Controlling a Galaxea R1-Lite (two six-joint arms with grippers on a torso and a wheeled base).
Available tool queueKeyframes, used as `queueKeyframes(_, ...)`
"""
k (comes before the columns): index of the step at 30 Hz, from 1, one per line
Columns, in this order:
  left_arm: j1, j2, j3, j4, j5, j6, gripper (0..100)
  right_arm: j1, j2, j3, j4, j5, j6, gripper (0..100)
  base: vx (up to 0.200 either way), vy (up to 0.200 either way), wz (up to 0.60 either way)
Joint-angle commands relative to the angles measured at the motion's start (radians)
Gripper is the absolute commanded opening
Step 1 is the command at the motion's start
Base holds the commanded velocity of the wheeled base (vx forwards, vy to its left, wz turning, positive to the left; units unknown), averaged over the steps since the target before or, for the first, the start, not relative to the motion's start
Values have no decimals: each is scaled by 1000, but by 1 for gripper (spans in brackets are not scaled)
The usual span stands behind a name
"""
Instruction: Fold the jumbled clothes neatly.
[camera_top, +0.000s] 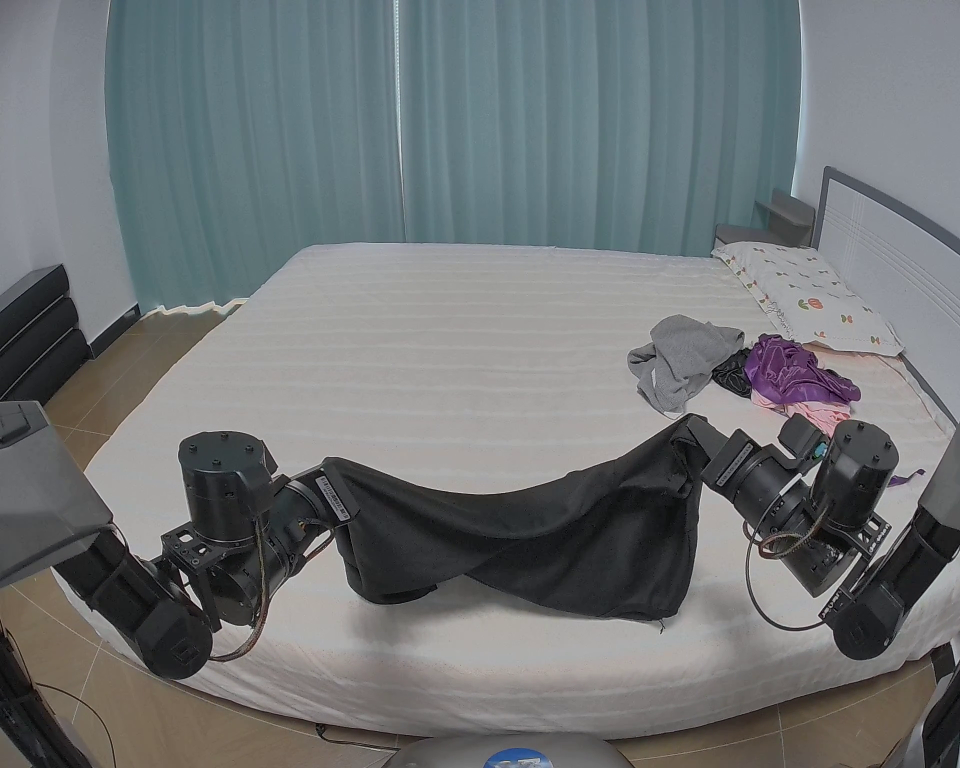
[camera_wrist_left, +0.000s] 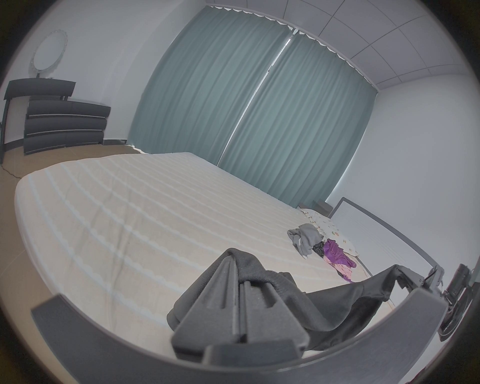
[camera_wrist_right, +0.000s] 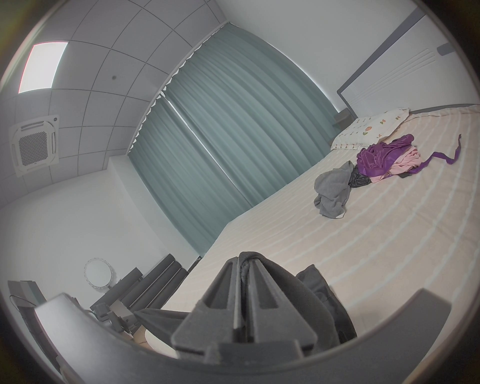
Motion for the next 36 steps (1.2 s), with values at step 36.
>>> queueKeyframes(36, -2, -131, -142, 244, 34, -40, 0, -52, -200, -480, 369, -9, -88, 0, -44, 0, 0)
